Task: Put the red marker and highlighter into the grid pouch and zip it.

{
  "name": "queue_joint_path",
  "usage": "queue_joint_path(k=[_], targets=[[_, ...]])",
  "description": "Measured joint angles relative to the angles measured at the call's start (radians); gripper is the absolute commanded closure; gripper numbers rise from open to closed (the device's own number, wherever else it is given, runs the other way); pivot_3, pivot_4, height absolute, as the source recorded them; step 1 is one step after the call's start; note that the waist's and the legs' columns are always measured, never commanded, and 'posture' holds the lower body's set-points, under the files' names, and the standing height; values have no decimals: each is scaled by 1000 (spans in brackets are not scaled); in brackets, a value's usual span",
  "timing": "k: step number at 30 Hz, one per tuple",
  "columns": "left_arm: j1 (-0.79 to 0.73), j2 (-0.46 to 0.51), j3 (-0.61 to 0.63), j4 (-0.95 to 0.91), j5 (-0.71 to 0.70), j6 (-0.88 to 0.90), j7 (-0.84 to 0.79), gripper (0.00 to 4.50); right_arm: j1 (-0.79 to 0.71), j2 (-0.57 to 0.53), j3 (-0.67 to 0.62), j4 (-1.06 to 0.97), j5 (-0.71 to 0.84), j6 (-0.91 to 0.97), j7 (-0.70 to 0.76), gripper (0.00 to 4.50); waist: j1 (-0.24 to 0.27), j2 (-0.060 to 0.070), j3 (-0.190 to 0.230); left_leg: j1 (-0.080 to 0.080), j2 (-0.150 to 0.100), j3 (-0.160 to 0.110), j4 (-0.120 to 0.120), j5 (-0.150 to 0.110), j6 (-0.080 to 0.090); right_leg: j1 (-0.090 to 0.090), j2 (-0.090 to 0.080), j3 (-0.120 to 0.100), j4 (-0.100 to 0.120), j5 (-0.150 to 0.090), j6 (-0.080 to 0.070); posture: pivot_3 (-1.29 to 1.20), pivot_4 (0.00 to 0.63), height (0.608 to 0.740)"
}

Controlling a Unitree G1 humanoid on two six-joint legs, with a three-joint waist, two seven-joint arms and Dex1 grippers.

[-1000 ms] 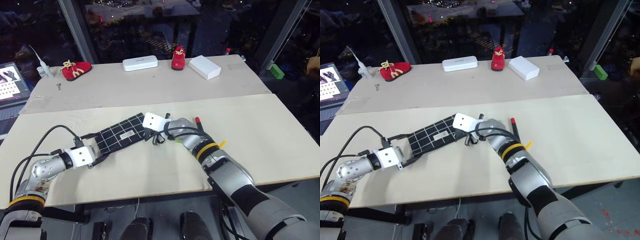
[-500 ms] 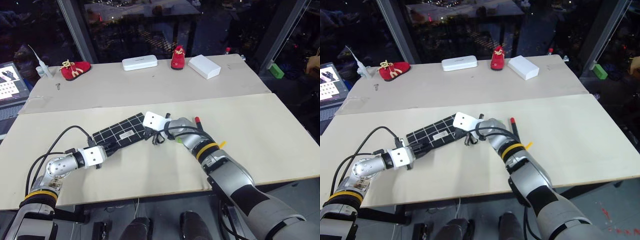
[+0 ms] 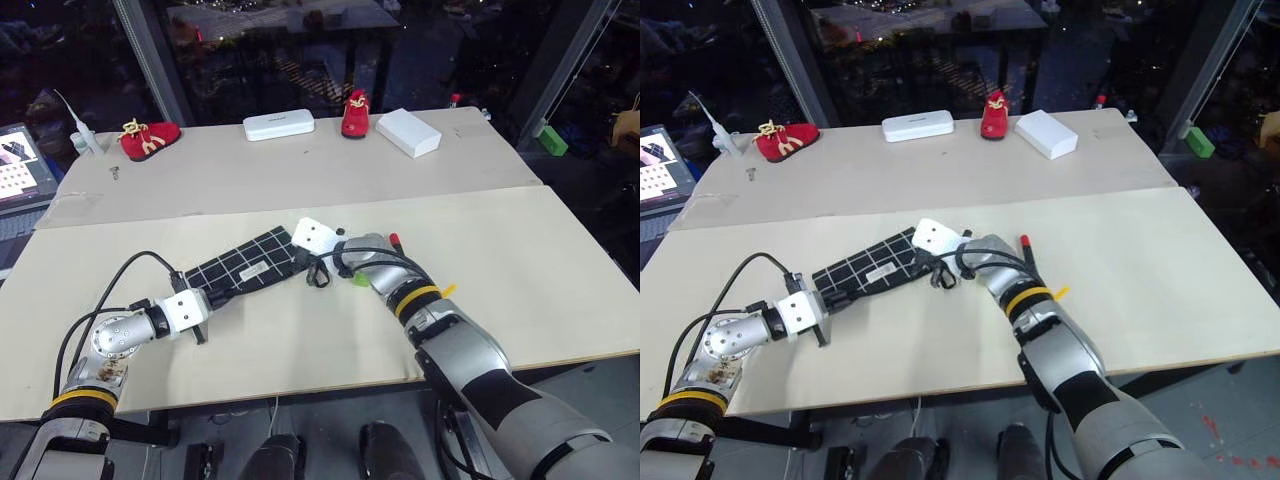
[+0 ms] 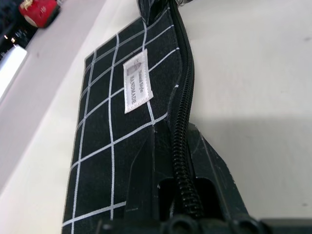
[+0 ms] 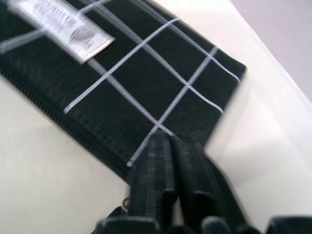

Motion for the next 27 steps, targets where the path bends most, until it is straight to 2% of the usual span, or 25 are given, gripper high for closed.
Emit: queue_joint_path(k=[4, 9, 13, 18, 23, 27], targets=[[51, -33, 35, -91, -80, 131, 0, 4500, -20, -54, -124, -95, 128, 131, 60, 1414, 0, 0, 0, -13, 0, 0, 3, 0, 0, -13, 0, 0, 3, 1, -1, 0, 150, 740], [93, -92, 93, -243, -188, 342, 56, 4500, 21, -213, -210, -426, 261, 390, 160, 1414, 5, 0, 0, -24, 1, -2, 9, -2, 1, -18, 0, -2, 2, 1, -1, 0, 150, 740], [88, -106, 131, -339, -217, 461, 107, 4500, 112, -250, -199, -597, 281, 522, 154, 1414, -2, 0, 0, -22, 2, 1, 9, -3, 1, -17, 0, -1, 2, 1, -1, 0, 150, 740], [79, -118, 134, -385, -223, 536, 127, 4500, 224, -198, -118, -687, 279, 644, 74, 1414, -3, 0, 0, -20, 5, 4, 9, -3, 1, -16, 2, -1, 2, 2, -2, 0, 150, 740], [79, -122, 134, -384, -210, 541, 123, 4500, 218, -130, -89, -706, 277, 660, -16, 1414, 2, 0, 0, -20, 7, 4, 11, -4, 0, -16, 4, -1, 1, 2, -3, 0, 150, 740], [79, -129, 134, -383, -209, 541, 117, 4500, 172, -94, -88, -609, 262, 631, -88, 1414, 4, 0, 0, -20, 7, 4, 11, -4, -1, -16, 4, -1, 0, 3, -4, 0, 150, 740]])
